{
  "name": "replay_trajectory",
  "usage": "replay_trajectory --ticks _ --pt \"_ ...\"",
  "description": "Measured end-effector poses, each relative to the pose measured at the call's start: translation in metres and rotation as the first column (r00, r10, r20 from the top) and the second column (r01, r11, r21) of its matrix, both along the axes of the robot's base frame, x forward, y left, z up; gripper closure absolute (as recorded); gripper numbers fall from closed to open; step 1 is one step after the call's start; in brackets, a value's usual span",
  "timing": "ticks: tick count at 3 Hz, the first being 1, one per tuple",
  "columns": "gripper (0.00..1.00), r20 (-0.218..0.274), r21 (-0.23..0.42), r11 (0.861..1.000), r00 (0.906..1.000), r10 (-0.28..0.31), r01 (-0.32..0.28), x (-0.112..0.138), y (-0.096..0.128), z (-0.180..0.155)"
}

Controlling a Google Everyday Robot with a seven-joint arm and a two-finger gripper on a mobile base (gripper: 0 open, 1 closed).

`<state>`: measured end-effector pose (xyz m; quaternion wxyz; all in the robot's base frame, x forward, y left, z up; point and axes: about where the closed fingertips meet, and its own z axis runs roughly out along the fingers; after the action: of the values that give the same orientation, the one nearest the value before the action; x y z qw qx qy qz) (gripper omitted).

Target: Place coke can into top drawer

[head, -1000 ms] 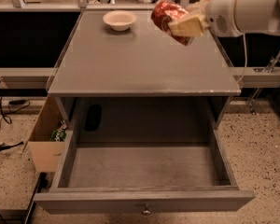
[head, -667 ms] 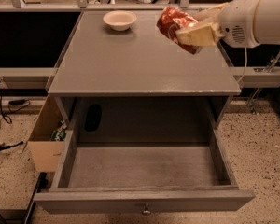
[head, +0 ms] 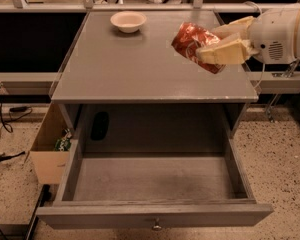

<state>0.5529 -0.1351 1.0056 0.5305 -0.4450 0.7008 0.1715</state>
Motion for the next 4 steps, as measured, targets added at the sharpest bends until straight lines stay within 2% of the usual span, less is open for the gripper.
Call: replay_trajectory --ticks 1,2,4 --pt "1.00 0.000 0.000 1.000 1.0000 0.000 0.000 0.000 0.000 0.000" --pt "1.00 0.003 -0.002 0.999 0.9991 0.041 -0.041 -0.006 0.010 -0.003" --pt "1.00 -0.011 -0.017 0.989 0.9895 0.144 -0.144 -0.040 0.020 -0.020"
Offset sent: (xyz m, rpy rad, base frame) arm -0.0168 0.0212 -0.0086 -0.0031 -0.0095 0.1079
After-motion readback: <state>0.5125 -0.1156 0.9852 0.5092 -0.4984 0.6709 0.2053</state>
